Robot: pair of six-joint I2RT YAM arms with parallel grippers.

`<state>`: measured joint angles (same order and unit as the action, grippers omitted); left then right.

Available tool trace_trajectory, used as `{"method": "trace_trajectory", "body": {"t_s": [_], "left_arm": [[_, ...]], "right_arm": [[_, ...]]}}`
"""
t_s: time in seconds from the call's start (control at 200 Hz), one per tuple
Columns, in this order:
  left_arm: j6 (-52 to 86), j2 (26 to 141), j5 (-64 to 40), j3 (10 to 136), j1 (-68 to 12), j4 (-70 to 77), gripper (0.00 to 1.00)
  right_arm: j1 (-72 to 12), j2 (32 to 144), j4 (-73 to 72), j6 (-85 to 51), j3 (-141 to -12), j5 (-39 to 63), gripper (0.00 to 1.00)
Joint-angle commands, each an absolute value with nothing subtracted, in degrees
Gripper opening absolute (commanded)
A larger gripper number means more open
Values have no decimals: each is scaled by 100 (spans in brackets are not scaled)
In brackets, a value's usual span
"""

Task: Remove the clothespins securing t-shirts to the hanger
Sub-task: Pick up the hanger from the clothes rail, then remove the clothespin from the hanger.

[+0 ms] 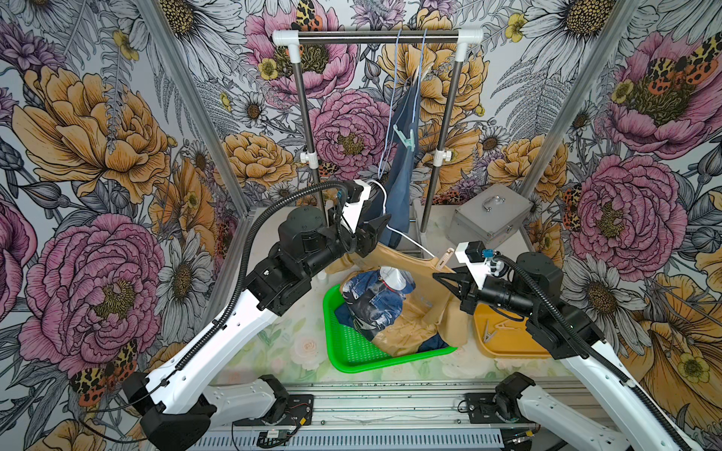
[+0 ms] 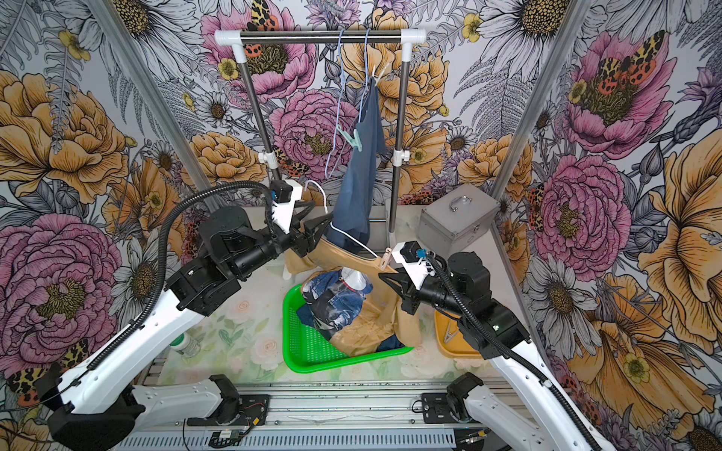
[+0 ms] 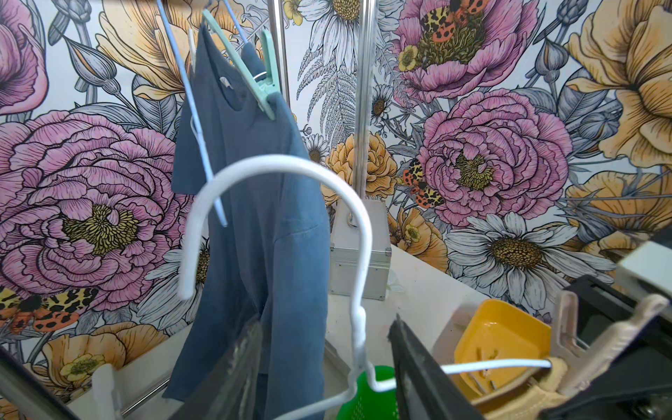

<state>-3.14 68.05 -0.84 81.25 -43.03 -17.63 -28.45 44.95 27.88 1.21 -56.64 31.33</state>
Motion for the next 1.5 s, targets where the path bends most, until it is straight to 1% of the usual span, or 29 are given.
{"method": "trace_trajectory", "body": {"t_s": [0.0, 0.08, 0.17, 0.26, 0.29, 0.36, 0.405, 0.47, 0.485, 0.525, 0.585, 0.635, 0.655, 0.68, 0.72, 0.84, 0.95, 1.055, 1.34, 1.495], "left_arm": [[-396, 6867, -114, 8356, -4356, -1642, 43], [-384, 6909, -161, 8391, -4376, -1647, 33], [-408, 6912, -204, 8367, -4419, -1637, 30], [-462, 6886, -185, 8329, -4471, -1639, 22], [-480, 6865, -198, 8303, -4474, -1644, 17], [-516, 6804, -157, 8238, -4489, -1646, 9], [-510, 6763, -149, 8206, -4491, -1644, 0], [-510, 6687, -120, 8142, -4496, -1644, 0], [-512, 6675, -111, 8125, -4492, -1644, 0], [-536, 6626, -92, 8076, -4498, -1646, 0], [-577, 6519, -47, 7968, -4500, -1638, 0], [-618, 6425, -2, 7859, -4496, -1644, 0], [-645, 6389, 20, 7809, -4500, -1644, 0], [-673, 6346, 44, 7746, -4500, -1642, 0], [-686, 6273, 97, 7648, -4500, -1644, 0], [-536, 6127, 299, 7378, -4508, -1585, 0], [-566, 6072, 1045, 7022, -4687, -1330, 0], [-681, 6037, 1462, 6591, -4809, -841, 0], [-770, 6167, 1679, 6374, -4902, -655, 0], [-782, 6161, 1670, 6332, -4896, -643, 0]], "right_arm": [[-2892, 4355, 2435, 250, -5639, 3227, 0], [-2899, 4346, 2439, 287, -5627, 3191, 0], [-2893, 4344, 2446, 320, -5630, 3175, 0], [-2899, 4341, 2450, 359, -5627, 3156, 0], [-2901, 4350, 2444, 357, -5625, 3147, 0], [-2906, 4375, 2454, 356, -5640, 3140, 0], [-2901, 4393, 2462, 356, -5645, 3155, 0], [-2902, 4416, 2500, 360, -5670, 3155, 0], [-2898, 4419, 2531, 363, -5681, 3146, 4], [-2898, 4440, 2655, 408, -5751, 3113, 20], [-2902, 4463, 2941, 517, -5900, 2989, 46], [-2904, 4480, 3209, 599, -6048, 2886, 74], [-2896, 4482, 3325, 641, -6112, 2841, 83], [-2895, 4493, 3471, 697, -6201, 2781, 91], [-2897, 4505, 3725, 786, -6328, 2692, 96], [-2891, 4756, 4639, 981, -6925, 2635, 100], [-2902, 5138, 5352, 918, -7453, 2591, 100], [-2978, 5447, 5710, 767, -7736, 2463, 100], [-3526, 6262, 6301, 216, -8284, 1391, 100], [-3591, 6719, 6464, 55, -8643, 1476, 100]]}}
